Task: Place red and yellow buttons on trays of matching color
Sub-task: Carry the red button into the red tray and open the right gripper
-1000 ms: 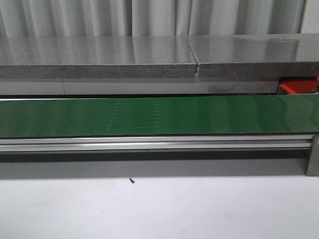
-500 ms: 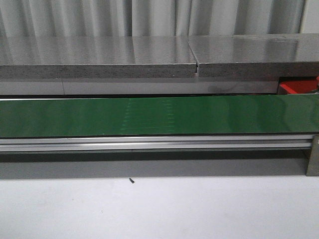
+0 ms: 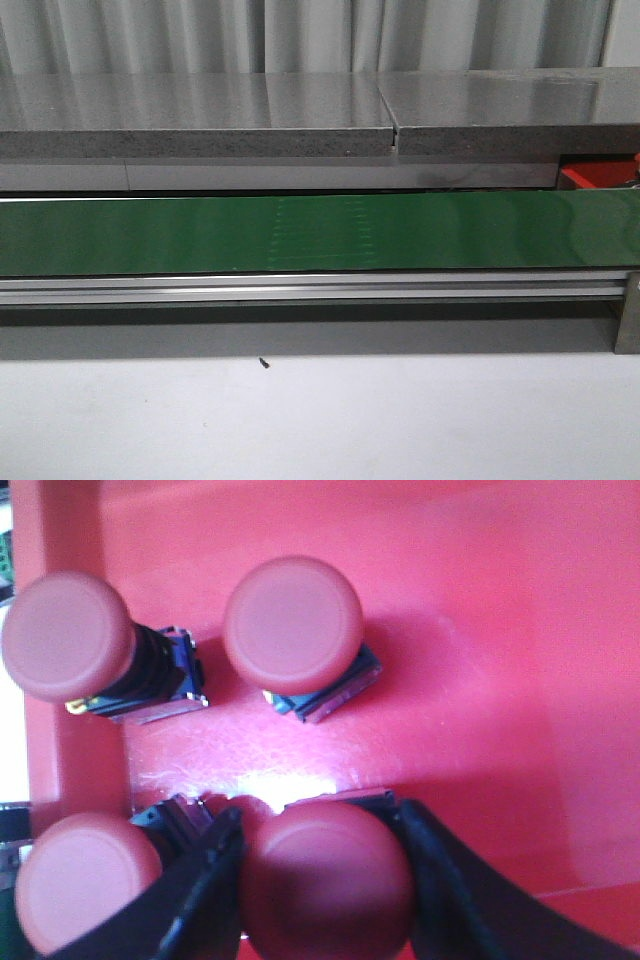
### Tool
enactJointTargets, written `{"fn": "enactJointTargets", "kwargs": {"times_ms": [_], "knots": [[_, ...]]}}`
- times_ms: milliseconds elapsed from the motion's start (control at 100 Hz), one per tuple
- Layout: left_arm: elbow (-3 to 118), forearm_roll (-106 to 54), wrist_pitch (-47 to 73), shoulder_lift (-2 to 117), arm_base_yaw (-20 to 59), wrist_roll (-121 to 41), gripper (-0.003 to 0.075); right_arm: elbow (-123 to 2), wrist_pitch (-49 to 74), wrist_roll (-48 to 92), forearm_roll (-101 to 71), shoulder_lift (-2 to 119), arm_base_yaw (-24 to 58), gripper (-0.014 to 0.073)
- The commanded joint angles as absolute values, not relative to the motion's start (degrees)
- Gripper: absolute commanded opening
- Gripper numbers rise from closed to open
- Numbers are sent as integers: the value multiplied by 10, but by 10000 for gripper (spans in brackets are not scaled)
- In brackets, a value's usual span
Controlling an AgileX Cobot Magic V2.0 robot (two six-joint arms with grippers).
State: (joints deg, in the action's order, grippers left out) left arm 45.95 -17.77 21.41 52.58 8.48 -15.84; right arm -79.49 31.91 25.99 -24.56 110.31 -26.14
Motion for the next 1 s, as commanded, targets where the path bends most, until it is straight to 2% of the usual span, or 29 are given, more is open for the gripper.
{"fn": "enactJointTargets", "kwargs": {"times_ms": [0, 60, 130, 180, 300, 350, 440, 730, 990], "knots": [[476, -188, 171, 511, 88, -158, -19, -815, 293, 260, -267, 1086, -266, -106], [476, -188, 171, 511, 88, -158, -19, -815, 299, 260, -277, 1092, -266, -89], [476, -188, 171, 507, 88, -158, -19, -815, 300, 260, -280, 1095, -266, -22], [476, -188, 171, 506, 88, -158, -19, -815, 300, 260, -280, 1095, -266, 68], [476, -188, 171, 506, 88, -158, -19, -815, 292, 260, -280, 1095, -266, 385], [476, -188, 171, 506, 88, -158, -19, -815, 291, 260, -280, 1095, -266, 492], [476, -188, 171, 506, 88, -158, -19, -815, 293, 260, -280, 1094, -266, 608], [476, -188, 171, 506, 88, -158, -19, -815, 310, 261, -268, 1076, -266, 605], [476, -188, 171, 506, 88, -158, -19, -813, 309, 261, -240, 998, -266, 599]]}}
